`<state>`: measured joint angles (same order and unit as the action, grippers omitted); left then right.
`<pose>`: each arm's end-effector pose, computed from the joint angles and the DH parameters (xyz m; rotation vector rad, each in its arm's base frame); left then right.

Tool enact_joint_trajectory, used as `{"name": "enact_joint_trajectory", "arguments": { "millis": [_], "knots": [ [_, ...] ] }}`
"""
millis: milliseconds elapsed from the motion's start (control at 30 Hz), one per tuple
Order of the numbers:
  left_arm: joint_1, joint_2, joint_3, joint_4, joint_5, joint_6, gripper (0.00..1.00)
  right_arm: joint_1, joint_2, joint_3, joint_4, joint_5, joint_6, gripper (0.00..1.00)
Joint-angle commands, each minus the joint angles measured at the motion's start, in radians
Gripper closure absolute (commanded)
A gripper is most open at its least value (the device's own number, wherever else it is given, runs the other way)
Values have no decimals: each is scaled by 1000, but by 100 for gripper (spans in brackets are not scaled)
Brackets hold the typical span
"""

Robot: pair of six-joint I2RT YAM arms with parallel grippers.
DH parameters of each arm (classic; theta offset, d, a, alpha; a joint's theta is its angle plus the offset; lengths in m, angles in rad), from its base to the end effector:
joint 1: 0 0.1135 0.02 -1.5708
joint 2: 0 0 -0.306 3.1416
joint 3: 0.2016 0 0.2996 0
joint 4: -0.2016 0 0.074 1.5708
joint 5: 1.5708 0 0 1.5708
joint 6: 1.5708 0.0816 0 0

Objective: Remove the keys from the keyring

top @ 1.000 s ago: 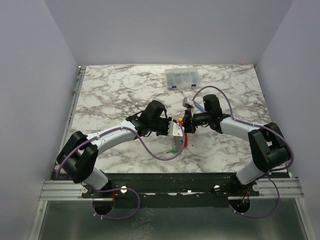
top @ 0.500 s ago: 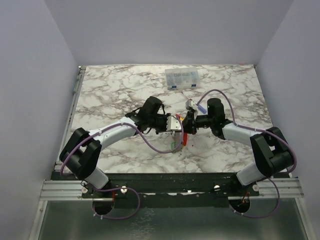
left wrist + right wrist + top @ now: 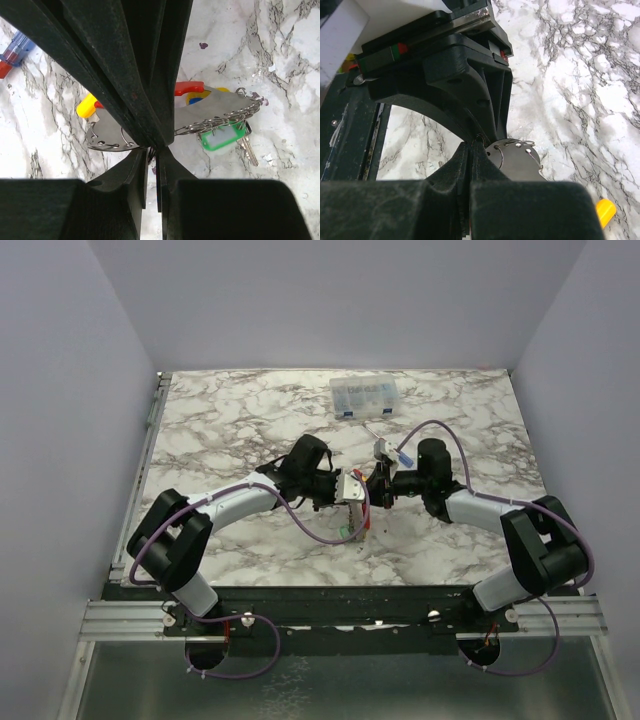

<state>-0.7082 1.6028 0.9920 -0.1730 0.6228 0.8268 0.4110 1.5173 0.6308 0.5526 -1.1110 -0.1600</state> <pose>0.2759 -0.2989 0.2011 1.7737 1.4065 -0.6657 0.2823 0.2028 0.1934 -1.2157 1.4392 1.2148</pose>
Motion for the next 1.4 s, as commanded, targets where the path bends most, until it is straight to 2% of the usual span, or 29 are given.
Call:
{"name": "enact_joint_trajectory", "arguments": {
  "millis": [0, 267, 433, 500, 700, 733, 967, 1367],
  "knots": [
    [16, -13, -24, 8, 6, 1, 84, 3, -46, -21, 60, 20, 4, 99],
    [51, -17, -58, 0, -11, -11, 91, -3, -75, -48, 38, 36, 1, 99],
    [76, -38, -67, -10, -37, -32, 94, -12, -86, -35, -49, 77, -27, 99],
    [83, -52, -69, -23, -52, -23, 87, -25, -91, -29, -86, 96, -24, 99],
    [51, -26, -56, -21, -102, -62, 53, -68, -125, -30, -182, 130, -14, 99],
    [40, -17, -53, -18, -117, -64, 50, -73, -132, -31, -193, 136, -7, 99],
    [-29, 78, -3, 12, -235, -119, 48, -110, -172, -32, -288, 183, 13, 99],
    [-49, 212, 94, 69, -289, -184, 48, -131, -226, -62, -372, 207, 29, 99]
  ]
}}
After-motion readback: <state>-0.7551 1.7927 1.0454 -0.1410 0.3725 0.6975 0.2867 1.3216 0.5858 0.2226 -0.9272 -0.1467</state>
